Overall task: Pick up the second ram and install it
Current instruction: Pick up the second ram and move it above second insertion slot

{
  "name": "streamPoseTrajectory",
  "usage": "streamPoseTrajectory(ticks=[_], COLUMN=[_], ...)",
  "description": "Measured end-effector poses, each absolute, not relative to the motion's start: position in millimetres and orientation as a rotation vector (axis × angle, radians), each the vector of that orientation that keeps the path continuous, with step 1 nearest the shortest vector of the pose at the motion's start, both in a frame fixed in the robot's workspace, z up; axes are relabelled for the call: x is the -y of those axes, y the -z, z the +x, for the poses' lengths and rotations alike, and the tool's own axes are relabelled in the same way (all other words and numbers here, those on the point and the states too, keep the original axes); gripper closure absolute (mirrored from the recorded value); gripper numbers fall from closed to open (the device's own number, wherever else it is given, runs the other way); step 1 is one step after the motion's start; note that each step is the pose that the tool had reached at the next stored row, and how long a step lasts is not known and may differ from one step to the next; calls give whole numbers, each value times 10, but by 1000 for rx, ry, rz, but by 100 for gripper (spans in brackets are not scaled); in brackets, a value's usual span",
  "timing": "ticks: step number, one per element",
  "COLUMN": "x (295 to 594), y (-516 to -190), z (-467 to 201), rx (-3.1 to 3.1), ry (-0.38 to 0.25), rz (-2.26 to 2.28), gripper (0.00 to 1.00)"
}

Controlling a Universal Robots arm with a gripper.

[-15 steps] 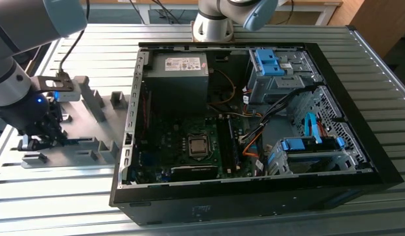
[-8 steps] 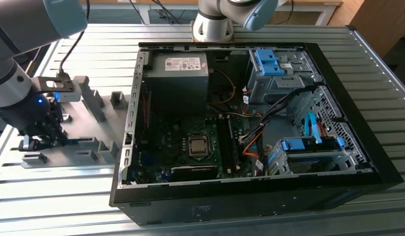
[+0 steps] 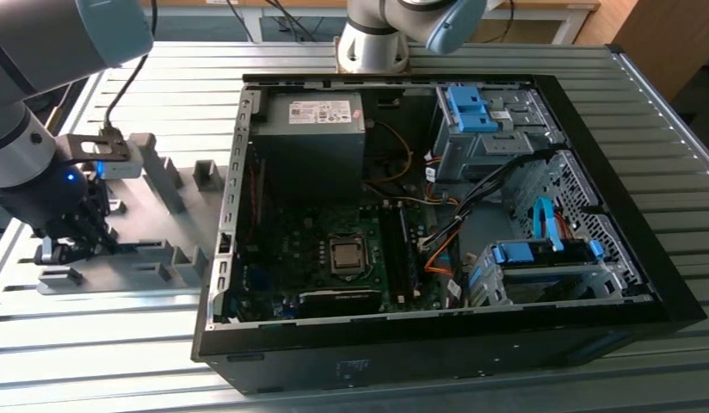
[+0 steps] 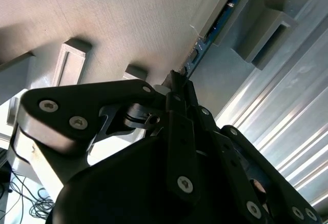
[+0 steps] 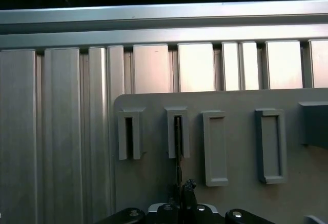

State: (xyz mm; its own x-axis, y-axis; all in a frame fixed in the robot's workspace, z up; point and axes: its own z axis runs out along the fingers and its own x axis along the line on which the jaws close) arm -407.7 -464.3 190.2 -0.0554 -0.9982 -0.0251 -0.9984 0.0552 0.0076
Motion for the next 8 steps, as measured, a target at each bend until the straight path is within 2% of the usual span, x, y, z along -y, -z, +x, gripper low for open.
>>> streamPoseTrajectory(ticks=[8], x=[4643], y=[-1902], z=[-4077], rx=[-2273], ry=[-33], rz=[-2151], gripper=[85])
